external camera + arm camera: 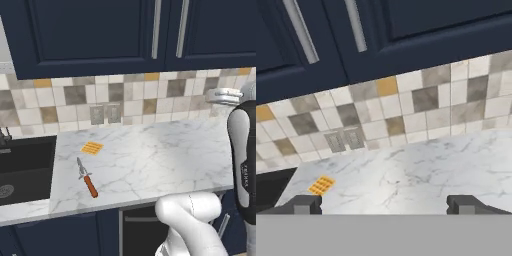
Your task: Open the cabinet. Pick the bar soap and place it next to the sink. Then close the cabinet.
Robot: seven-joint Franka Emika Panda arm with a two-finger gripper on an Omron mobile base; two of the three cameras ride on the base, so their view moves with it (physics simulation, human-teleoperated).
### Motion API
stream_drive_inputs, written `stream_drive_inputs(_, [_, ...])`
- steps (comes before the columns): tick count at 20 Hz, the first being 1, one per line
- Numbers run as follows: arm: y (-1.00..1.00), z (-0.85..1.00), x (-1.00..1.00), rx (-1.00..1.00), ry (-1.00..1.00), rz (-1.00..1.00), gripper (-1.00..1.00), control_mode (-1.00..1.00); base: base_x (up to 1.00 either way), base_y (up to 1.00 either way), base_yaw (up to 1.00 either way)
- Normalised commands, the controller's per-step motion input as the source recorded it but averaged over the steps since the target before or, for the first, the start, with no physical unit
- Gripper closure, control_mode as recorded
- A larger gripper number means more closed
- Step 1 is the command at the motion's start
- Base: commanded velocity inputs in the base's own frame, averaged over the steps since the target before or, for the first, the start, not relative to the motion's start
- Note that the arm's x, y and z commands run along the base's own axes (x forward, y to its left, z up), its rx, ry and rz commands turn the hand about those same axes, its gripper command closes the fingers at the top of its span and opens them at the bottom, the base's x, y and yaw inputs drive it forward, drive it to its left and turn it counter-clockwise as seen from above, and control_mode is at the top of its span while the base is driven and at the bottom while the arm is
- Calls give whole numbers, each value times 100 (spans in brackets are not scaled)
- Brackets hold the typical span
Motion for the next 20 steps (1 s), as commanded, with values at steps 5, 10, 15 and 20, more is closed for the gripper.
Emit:
stream_drive_inputs(5, [31, 33, 5, -19, 13, -15, -100, -100, 0, 0, 0])
stream_drive_inputs(10, [13, 17, 21, -5, 0, -11, -100, -100, 0, 0, 0])
stream_drive_inputs(15, [0, 14, 30, 1, -17, -2, -100, -100, 0, 0, 0])
stream_drive_inputs(20, [7, 31, 26, 3, -18, 0, -100, -100, 0, 0, 0])
